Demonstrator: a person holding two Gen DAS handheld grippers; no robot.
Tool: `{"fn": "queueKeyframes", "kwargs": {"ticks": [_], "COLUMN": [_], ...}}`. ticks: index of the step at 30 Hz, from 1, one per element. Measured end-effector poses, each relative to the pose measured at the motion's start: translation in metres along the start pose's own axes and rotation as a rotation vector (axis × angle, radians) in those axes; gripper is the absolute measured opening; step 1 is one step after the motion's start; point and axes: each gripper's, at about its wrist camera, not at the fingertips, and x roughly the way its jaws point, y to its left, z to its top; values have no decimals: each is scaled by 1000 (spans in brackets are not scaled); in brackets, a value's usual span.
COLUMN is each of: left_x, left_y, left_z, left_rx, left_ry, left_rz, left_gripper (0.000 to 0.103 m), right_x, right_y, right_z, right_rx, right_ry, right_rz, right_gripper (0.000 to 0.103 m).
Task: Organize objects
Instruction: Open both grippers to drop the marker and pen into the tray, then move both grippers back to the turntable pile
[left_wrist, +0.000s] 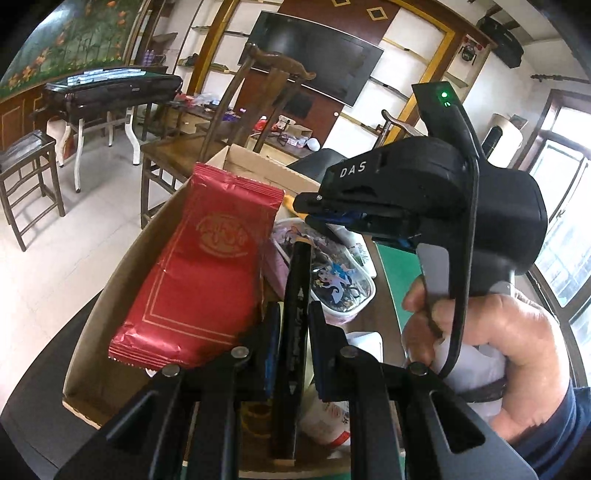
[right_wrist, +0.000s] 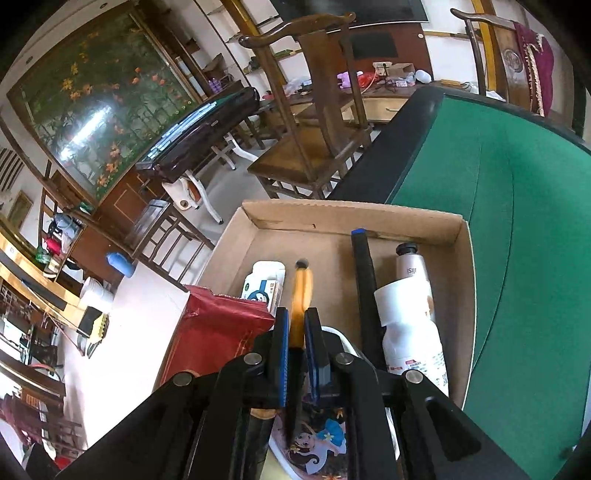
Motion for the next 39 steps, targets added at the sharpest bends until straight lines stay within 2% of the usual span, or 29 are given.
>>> {"fn": "queueKeyframes", "kwargs": {"ticks": [1,2,3,4,5,7,10,18,20,25,30,33,39], "left_x": [0,0,0,-1,-2,-4,-8,-26,-30,-35,-32,-26,-3], "left_y": [0,0,-1,-2,-2,-4,-4,-10,-16,-44,-96,-132,-200], "left_z": [0,0,0,0,0,0,0,-2,-2,-4,-14,-23,-44], "left_rx": [1,-1,-2,-3,1,6,-13,-44,-35,8,123,231,435], "left_ry": [0,1,-2,-5,-9,-23,-37,-68,-75,-88,-81,-74,-40], "left_rz": [0,-1,-2,-10,-6,2,-9,-16,-16,-15,-27,-33,-32], "left_gripper": [17,19,25,33,36,49,56,57,57,57,57,57,57], "right_x": [0,-1,-3,-7,-11,-27,-46,-117,-139,-186,-238,-268,-305], "right_y": [1,2,3,2,1,-4,-11,-56,-78,-128,-178,-204,-276], "right_z": [0,-1,-2,-3,-3,-5,-9,-43,-59,-98,-136,-160,-186], "right_rx": [-10,-17,-19,-21,-20,-21,-16,69,107,178,230,247,409], "right_ry": [4,8,7,0,-9,-48,-70,-134,-153,-183,-223,-270,-334], "right_rz": [4,0,-3,5,16,4,19,102,111,111,42,-27,-63], "right_gripper": [12,18,22,31,38,38,38,40,45,46,46,52,56]}}
